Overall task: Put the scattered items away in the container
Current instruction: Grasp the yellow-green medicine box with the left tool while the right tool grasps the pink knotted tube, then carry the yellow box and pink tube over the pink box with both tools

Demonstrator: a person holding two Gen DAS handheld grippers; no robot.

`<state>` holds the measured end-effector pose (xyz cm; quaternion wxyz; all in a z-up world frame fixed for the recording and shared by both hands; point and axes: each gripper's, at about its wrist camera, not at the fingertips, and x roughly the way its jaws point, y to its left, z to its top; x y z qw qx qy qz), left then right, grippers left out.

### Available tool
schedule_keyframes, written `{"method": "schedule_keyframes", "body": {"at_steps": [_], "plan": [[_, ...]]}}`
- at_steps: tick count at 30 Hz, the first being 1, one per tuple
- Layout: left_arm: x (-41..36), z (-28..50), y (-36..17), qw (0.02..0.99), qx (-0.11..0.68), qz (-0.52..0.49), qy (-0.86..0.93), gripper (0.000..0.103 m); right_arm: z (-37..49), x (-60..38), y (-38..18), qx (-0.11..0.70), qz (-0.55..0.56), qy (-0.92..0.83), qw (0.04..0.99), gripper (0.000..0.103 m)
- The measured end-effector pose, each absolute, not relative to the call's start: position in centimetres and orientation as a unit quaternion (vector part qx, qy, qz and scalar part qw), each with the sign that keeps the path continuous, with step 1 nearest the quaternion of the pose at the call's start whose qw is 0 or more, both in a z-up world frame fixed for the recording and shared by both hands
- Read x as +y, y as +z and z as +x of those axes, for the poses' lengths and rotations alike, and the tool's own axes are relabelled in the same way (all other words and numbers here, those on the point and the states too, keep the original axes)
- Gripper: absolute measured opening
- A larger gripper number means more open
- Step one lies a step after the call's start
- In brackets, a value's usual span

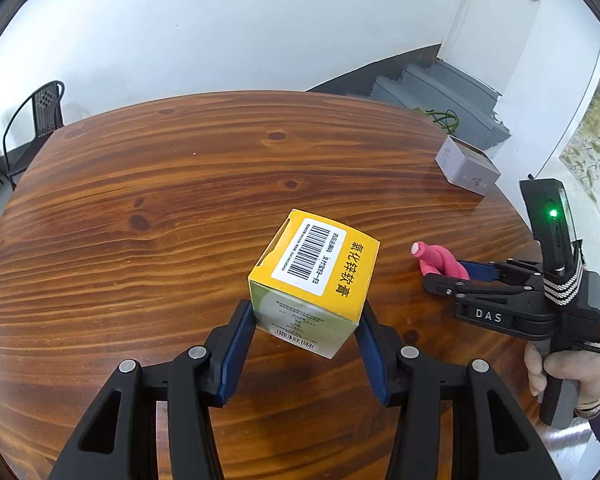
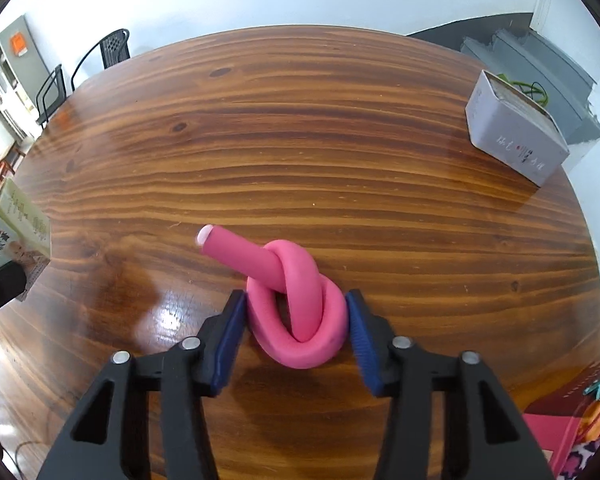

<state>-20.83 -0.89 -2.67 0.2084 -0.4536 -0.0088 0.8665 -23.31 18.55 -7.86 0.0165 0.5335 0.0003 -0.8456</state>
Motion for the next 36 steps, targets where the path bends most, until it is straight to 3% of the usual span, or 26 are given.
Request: {"method": "schedule_keyframes", "body": {"at_steps": [16,26,36], "plan": [[5.4,-14.6,1.5,0.243,0.016,-0.433,0.868,0.052,-14.1,22.9,-0.3,-0.069,0.477,-0.875,0.032,0.053],[13.1,-9.8,4.6,0.297,0.032,-0.408,0.863,0.052,-6.1,33.4,4.7,-0.092,0.436,-0.895,-0.033,0.053],[20.7,-5.7,5.7,0.338,0.037,-0.399,0.852,0.052,-0.9,44.0,4.0,-0.136,0.446,-0.879,-0.095,0.053]]}}
